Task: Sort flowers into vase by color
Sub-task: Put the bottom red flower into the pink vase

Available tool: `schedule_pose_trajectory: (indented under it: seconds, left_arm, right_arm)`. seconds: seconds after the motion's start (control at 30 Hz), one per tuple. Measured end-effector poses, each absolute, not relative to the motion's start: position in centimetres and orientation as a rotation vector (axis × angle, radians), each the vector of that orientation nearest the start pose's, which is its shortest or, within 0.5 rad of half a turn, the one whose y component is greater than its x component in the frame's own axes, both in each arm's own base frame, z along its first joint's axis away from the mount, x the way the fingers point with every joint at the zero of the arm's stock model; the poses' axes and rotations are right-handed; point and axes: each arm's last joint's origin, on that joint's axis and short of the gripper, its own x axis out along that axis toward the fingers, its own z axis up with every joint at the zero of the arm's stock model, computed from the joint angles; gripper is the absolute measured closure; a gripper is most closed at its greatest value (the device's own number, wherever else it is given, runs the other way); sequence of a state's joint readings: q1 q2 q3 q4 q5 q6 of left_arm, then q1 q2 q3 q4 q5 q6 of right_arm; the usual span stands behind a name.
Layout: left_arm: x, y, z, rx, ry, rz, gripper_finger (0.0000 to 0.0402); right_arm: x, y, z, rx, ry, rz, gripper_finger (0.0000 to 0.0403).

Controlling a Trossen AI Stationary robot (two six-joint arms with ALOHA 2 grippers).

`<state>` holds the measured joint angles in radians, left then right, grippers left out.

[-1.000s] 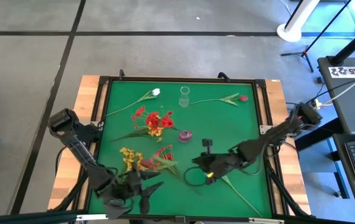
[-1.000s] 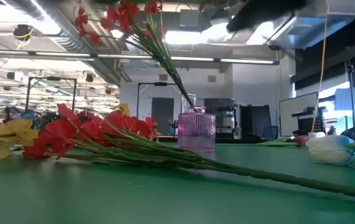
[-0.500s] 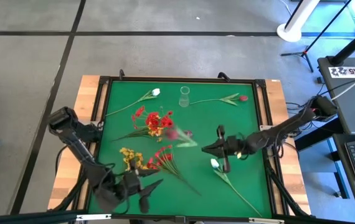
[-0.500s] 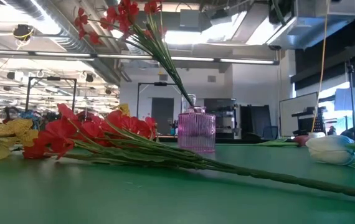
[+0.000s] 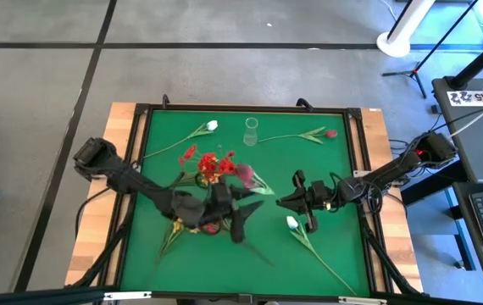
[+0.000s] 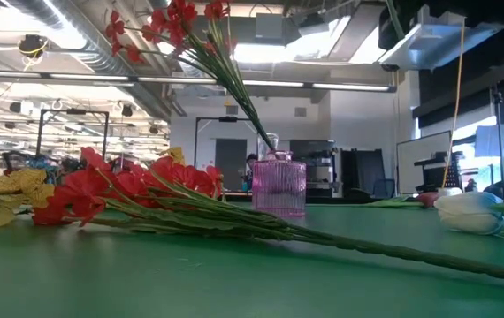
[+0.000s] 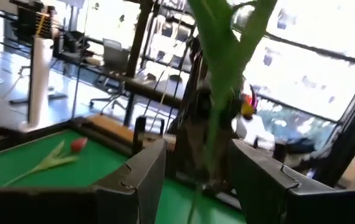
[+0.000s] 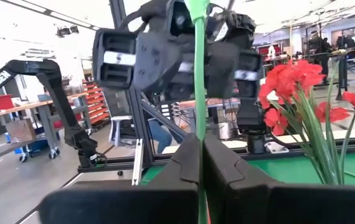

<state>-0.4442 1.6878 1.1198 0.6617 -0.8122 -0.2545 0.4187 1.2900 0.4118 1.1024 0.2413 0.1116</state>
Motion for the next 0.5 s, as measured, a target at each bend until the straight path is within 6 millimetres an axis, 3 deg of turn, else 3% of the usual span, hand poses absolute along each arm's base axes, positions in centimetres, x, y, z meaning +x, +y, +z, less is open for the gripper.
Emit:
schedule_pose_trajectory:
  seconds: [0.23,0.5]
  left_arm:
    - [35.7,-12.6,30.1,-0.340,-0.195,0.284,0.0231]
    - [35.7,-12.5,30.6,-0.320,-0.240,0.255,0.0231]
  right_arm:
    - [22.5,9.3,22.8,0.180,-0.198,0.213,0.0403]
    - [22.5,9.3,22.8,0.179,-0.197,0.214,0.0403]
